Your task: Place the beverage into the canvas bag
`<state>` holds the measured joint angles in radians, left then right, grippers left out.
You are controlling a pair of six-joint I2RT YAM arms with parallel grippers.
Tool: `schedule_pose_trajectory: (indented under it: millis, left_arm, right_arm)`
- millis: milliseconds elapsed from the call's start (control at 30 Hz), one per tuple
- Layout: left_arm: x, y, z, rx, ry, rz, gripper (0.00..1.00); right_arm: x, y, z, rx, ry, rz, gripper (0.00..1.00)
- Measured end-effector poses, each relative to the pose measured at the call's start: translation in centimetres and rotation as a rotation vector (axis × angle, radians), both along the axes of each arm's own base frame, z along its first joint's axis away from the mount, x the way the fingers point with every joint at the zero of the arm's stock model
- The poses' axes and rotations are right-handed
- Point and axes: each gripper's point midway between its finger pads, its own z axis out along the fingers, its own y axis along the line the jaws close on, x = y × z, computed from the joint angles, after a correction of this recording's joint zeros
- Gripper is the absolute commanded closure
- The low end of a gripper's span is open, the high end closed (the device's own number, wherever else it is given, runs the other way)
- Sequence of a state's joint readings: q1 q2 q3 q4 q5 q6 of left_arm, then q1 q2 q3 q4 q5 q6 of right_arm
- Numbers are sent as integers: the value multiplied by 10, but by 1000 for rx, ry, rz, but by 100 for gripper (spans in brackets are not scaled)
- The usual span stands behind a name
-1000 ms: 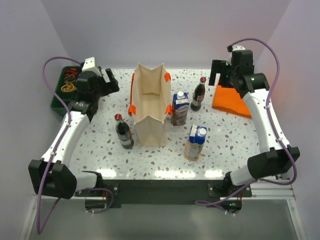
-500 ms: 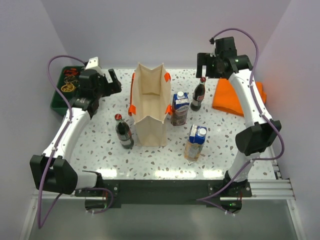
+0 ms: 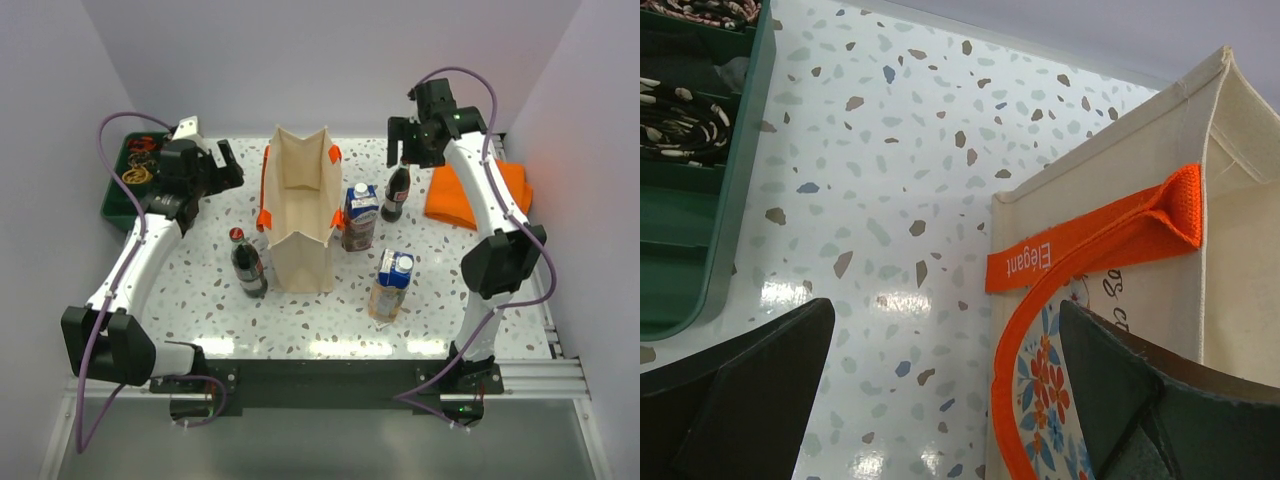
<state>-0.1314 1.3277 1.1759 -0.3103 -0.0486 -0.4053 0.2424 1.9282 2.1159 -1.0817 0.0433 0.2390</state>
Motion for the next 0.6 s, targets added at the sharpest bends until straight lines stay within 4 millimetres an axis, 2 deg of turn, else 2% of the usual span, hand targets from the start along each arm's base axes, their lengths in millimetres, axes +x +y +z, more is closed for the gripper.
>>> schedule_pose_trajectory:
  millis: [100,433,600]
  left_arm:
    - [0,0,0,0,1,1,0]
    - [1,0,-3,0,5,0,0]
    - [1,0,-2,0,3,-1,0]
  right_arm:
    - [-2,2,-2,-3,7,-2,27]
    - [4,-4,-16,-52,29,-45,28]
    - [7,-4,-22,-58,37,-56,36]
